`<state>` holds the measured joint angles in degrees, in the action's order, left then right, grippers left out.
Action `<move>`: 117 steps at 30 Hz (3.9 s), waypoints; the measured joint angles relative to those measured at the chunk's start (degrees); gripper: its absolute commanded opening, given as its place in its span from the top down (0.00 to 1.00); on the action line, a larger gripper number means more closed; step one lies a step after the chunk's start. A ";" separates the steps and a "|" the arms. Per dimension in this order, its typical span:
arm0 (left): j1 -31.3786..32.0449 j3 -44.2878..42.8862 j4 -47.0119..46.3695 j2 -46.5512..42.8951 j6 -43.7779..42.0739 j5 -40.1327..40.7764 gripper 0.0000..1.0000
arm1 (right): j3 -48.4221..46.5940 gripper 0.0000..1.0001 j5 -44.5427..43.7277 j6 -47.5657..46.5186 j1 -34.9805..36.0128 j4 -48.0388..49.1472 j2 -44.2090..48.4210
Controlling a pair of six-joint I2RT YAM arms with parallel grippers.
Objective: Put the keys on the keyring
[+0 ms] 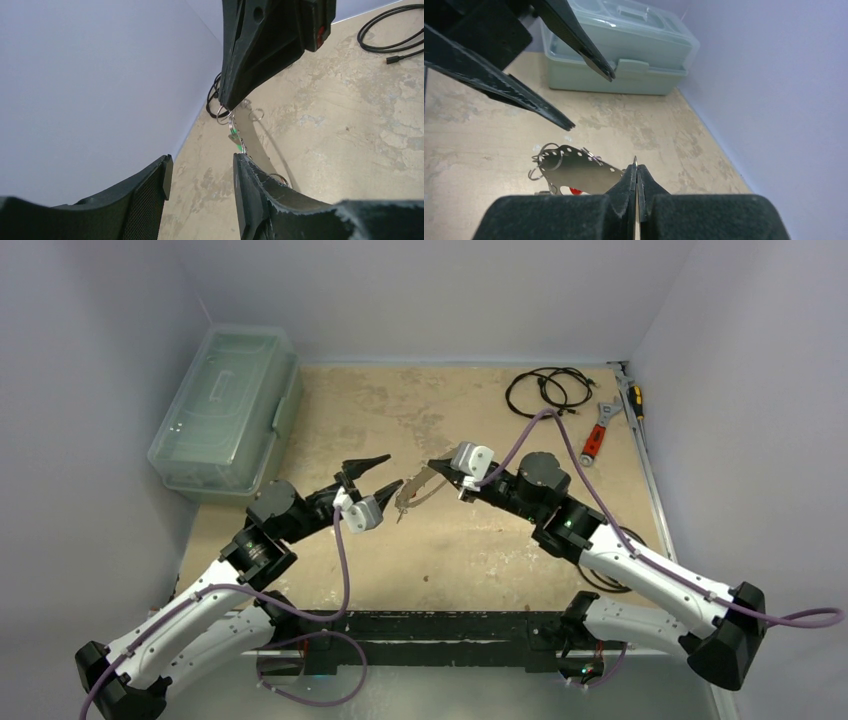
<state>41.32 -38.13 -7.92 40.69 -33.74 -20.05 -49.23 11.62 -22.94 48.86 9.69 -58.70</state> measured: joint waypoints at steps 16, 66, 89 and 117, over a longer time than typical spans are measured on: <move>-0.07 0.00 2.43 2.01 -0.55 -3.15 0.51 | 3.34 1.00 10.32 0.02 0.00 5.44 5.22; -0.04 -17.97 14.95 28.28 28.26 16.94 0.45 | -11.63 0.55 -17.55 52.02 -11.76 -26.64 -38.80; -0.04 -17.97 15.23 27.10 28.20 17.03 0.45 | -9.22 0.53 -22.12 56.39 -11.80 -28.94 -40.59; -0.04 -17.97 15.37 27.10 28.11 17.03 0.43 | -9.03 0.38 -12.63 48.89 -3.37 -22.97 -34.93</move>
<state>41.28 -56.10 7.44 67.79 -5.63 -3.03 -58.26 -1.02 25.96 45.50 -13.28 -93.62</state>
